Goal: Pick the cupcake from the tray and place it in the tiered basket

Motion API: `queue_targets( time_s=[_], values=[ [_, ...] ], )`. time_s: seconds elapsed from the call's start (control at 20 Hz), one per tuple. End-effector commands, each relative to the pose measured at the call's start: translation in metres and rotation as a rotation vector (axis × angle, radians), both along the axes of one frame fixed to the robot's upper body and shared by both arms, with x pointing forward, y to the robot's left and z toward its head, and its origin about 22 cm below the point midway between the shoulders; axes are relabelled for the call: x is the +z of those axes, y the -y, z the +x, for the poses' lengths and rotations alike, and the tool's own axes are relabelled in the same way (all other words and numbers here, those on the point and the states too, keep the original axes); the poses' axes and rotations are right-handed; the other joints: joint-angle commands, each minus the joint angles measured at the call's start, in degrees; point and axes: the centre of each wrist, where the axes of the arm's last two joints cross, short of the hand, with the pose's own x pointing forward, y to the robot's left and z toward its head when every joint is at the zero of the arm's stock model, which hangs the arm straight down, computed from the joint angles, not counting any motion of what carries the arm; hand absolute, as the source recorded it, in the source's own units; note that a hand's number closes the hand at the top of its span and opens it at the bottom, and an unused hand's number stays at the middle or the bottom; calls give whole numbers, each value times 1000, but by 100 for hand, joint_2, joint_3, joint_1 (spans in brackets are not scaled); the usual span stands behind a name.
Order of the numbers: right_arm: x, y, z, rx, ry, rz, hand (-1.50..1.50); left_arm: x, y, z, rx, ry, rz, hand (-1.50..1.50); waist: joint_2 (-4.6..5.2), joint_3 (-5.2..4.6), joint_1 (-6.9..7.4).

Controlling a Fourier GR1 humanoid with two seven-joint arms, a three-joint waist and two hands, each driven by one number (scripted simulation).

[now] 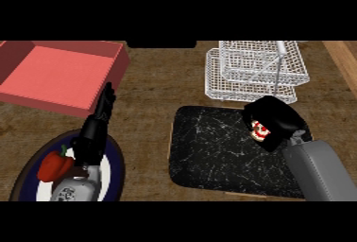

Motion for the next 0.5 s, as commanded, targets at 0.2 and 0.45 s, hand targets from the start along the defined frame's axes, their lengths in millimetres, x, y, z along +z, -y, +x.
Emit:
queue_targets(
  time_s=[0.2,0.45],
  values=[
    [-10,-82,-5,-579,-34,-296,150,0,-9,0,13,-8,14,0,-36,-10,1],
    [42,-127,-2,-785,88,-321,150,10,-2,2,-25,-6,5,0,-10,22,144]
  ],
)
